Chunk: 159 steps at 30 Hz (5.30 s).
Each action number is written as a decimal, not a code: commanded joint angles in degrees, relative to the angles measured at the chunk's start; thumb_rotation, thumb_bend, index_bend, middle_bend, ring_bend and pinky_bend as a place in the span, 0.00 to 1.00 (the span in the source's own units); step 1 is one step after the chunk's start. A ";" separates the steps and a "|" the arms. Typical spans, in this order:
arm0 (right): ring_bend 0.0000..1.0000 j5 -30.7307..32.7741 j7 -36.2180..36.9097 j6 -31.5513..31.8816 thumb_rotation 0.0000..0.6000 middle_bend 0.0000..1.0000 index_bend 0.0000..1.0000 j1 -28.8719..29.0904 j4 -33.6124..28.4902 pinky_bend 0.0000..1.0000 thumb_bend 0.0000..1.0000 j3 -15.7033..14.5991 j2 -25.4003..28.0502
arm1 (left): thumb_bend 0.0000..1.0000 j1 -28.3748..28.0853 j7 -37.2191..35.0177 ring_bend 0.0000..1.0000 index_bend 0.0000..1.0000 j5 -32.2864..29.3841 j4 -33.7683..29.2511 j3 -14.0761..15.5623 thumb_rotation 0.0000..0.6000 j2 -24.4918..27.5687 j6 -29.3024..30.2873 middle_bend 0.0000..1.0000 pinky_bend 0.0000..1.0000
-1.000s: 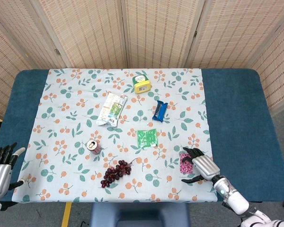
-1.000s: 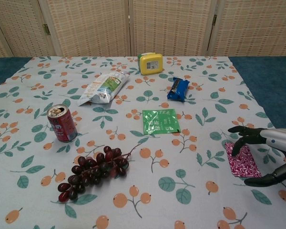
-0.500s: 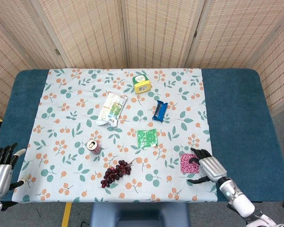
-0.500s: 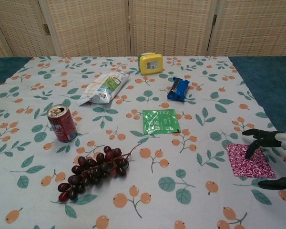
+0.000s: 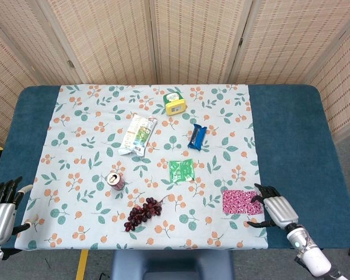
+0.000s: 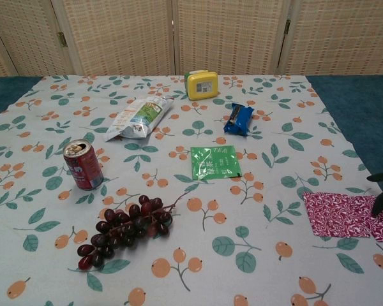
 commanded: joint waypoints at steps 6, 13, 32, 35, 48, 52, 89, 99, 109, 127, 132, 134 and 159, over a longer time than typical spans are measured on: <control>0.00 -0.74 0.79 1.12 0.47 0.03 0.30 -0.66 -0.02 0.00 0.15 0.10 0.35 | 0.27 0.02 -0.15 0.07 0.24 0.36 -0.02 0.07 1.00 -0.11 0.17 0.07 0.00; 0.00 -2.05 1.10 0.62 0.47 0.03 0.30 0.51 0.49 0.00 0.15 0.91 -1.31 | 0.27 0.17 -0.27 0.07 0.24 0.40 0.02 0.10 1.00 -0.04 0.35 0.07 0.00; 0.00 0.07 0.89 -1.51 0.46 0.03 0.30 1.32 2.93 0.00 0.15 1.97 -2.88 | 0.27 0.43 -0.96 0.07 0.23 0.27 0.90 0.14 1.00 -0.35 0.37 0.07 0.00; 0.00 0.16 0.96 -0.98 0.46 0.03 0.30 0.97 2.91 0.00 0.15 1.99 -2.63 | 0.27 0.40 -0.98 0.07 0.23 0.41 0.98 0.13 1.00 -0.46 0.42 0.07 0.00; 0.00 -4.64 3.53 0.29 0.46 0.04 0.30 1.70 0.44 0.00 0.15 0.71 -1.87 | 0.27 0.61 -1.05 0.07 0.23 0.33 0.98 0.23 1.00 -0.48 0.48 0.07 0.00; 0.00 -7.35 3.26 0.45 0.47 0.04 0.30 1.87 -1.34 0.00 0.15 -1.11 -1.06 | 0.27 0.79 -1.23 0.07 0.23 0.35 1.00 0.30 1.00 -0.37 0.66 0.07 0.00; 0.00 -2.49 -2.83 1.09 0.75 0.03 0.23 2.87 7.87 0.00 0.15 3.62 -8.42 | 0.27 1.10 -1.59 0.07 0.23 0.81 0.86 0.62 1.00 -0.34 0.65 0.07 0.00; 0.00 -1.75 -2.76 0.69 0.74 0.03 0.23 3.67 9.98 0.00 0.15 4.62 -9.90 | 0.27 1.20 -1.94 0.09 0.23 0.73 1.27 0.62 1.00 -0.47 0.65 0.07 0.00; 0.00 0.07 -1.81 -0.87 0.75 0.03 0.23 5.26 12.83 0.00 0.15 6.58 -11.28 | 0.27 1.40 -1.97 0.09 0.23 0.55 1.76 0.65 1.00 -0.75 0.71 0.07 0.00; 0.00 2.28 -0.72 -4.07 0.75 0.03 0.23 9.23 17.87 0.00 0.15 9.65 -13.99 | 0.27 1.15 -1.76 0.09 0.23 -0.40 2.42 0.43 1.00 -1.15 -0.38 0.07 0.00; 0.00 3.11 -0.81 -5.10 0.75 0.03 0.23 10.39 19.16 0.00 0.15 10.49 -14.42 | 0.27 1.02 -1.70 0.09 0.23 -0.64 2.53 0.31 1.00 -1.23 -0.67 0.07 0.00; 0.00 3.51 -0.81 -5.61 0.75 0.03 0.23 10.83 19.73 0.00 0.15 10.79 -14.61 | 0.27 0.97 -1.64 0.09 0.23 -0.72 2.55 0.32 1.00 -1.27 -0.83 0.07 0.00; 0.00 0.39 0.36 0.60 0.74 0.03 0.22 6.46 1.65 0.00 0.15 5.86 -6.20 | 0.27 0.86 -1.91 0.09 0.22 -0.79 2.96 0.25 1.00 -1.56 -0.92 0.07 0.00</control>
